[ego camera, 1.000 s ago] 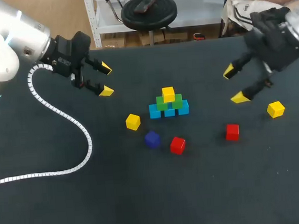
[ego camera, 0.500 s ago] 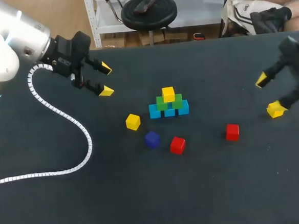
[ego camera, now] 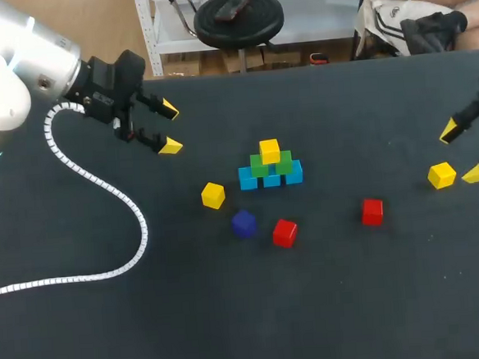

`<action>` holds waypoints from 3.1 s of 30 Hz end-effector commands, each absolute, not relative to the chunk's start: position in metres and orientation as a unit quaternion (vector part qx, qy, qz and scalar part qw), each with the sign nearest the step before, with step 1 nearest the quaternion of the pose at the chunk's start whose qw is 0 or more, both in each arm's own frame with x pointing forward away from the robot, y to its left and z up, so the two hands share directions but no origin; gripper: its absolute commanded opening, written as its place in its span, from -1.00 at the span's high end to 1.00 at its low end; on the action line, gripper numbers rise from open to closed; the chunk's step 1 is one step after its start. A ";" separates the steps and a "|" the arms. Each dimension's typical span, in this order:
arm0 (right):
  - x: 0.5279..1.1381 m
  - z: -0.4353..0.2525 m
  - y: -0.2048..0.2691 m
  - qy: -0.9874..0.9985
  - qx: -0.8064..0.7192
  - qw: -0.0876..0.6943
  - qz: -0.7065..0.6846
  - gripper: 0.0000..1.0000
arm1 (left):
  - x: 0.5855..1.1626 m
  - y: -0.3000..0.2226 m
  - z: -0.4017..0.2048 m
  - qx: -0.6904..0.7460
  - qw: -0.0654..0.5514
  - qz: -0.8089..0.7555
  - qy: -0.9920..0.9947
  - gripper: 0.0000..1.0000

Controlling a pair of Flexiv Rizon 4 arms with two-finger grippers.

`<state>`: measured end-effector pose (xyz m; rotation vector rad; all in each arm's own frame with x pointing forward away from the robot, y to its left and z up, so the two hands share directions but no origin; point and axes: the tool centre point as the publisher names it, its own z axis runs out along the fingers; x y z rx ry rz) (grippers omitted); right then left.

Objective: Place the blue cubes, place green cubes on the blue cubes, place the yellow cubes on the green cubes, then place the red cubes on the yellow cubes, and place purple cube on the red cubes.

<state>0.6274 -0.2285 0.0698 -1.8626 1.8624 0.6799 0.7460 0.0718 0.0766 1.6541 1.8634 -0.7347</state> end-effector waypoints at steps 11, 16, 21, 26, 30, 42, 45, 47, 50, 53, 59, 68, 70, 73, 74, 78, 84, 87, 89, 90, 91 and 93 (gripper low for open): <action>0.628 0.069 -0.230 0.669 -0.669 0.210 0.246 -1.00 | 0.748 0.072 0.076 0.615 0.266 -0.274 0.690 -1.00; 0.628 0.069 -0.230 0.669 -0.669 0.210 0.246 -1.00 | 0.748 0.072 0.076 0.615 0.266 -0.274 0.690 -1.00; 0.617 0.058 -0.213 0.632 -0.709 0.189 0.250 -1.00 | 0.748 0.072 0.076 0.615 0.266 -0.274 0.690 -1.00; 0.624 0.038 -0.232 0.648 -0.698 0.166 0.254 -1.00 | 0.748 0.072 0.076 0.615 0.266 -0.274 0.690 -1.00; 0.634 0.034 -0.246 0.660 -0.683 0.177 0.260 -1.00 | 0.748 0.072 0.076 0.615 0.266 -0.274 0.690 -1.00; 0.646 0.025 -0.266 0.623 -0.715 0.153 0.278 -1.00 | 0.748 0.072 0.076 0.615 0.266 -0.274 0.690 -1.00; 0.645 0.021 -0.267 0.613 -0.717 0.162 0.289 -1.00 | 0.748 0.072 0.076 0.615 0.266 -0.274 0.690 -1.00; 0.645 0.019 -0.266 0.613 -0.714 0.170 0.291 -1.00 | 0.748 0.072 0.076 0.615 0.266 -0.274 0.690 -1.00; 0.646 0.017 -0.264 0.611 -0.711 0.187 0.293 -1.00 | 0.748 0.072 0.076 0.615 0.266 -0.274 0.690 -1.00; 0.653 0.014 -0.263 0.614 -0.701 0.206 0.300 -1.00 | 0.748 0.072 0.076 0.615 0.266 -0.274 0.690 -1.00; 0.657 0.016 -0.250 0.605 -0.706 0.211 0.301 -1.00 | 0.748 0.072 0.076 0.615 0.266 -0.274 0.690 -1.00; 0.655 0.007 -0.236 0.595 -0.714 0.195 0.314 -1.00 | 0.748 0.072 0.076 0.615 0.266 -0.274 0.690 -1.00; 0.657 0.004 -0.236 0.595 -0.713 0.195 0.316 -1.00 | 0.748 0.072 0.076 0.615 0.266 -0.274 0.690 -1.00; 0.661 0.000 -0.238 0.598 -0.707 0.197 0.322 -1.00 | 0.748 0.072 0.076 0.615 0.266 -0.274 0.690 -1.00; 0.662 -0.001 -0.238 0.599 -0.706 0.197 0.322 -1.00 | 0.748 0.072 0.076 0.615 0.266 -0.274 0.690 -1.00; 0.663 -0.004 -0.238 0.606 -0.701 0.195 0.321 -1.00 | 0.748 0.072 0.076 0.615 0.266 -0.274 0.690 -1.00; 0.661 -0.005 -0.238 0.611 -0.698 0.196 0.319 0.01 | 0.748 0.072 0.076 0.615 0.266 -0.274 0.690 -1.00; 0.660 -0.005 -0.238 0.612 -0.697 0.198 0.317 0.35 | 0.748 0.072 0.076 0.615 0.266 -0.274 0.690 -1.00; 0.660 -0.005 -0.239 0.614 -0.696 0.199 0.316 0.72 | 0.748 0.072 0.076 0.615 0.266 -0.274 0.690 -1.00; 0.660 -0.005 -0.239 0.616 -0.694 0.199 0.314 1.00 | 0.748 0.072 0.076 0.615 0.266 -0.274 0.690 -1.00; 0.660 -0.006 -0.239 0.617 -0.694 0.198 0.314 1.00 | 0.748 0.072 0.076 0.615 0.266 -0.274 0.690 -1.00; 0.660 -0.006 -0.239 0.619 -0.692 0.199 0.314 1.00 | 0.748 0.072 0.076 0.615 0.266 -0.274 0.690 -1.00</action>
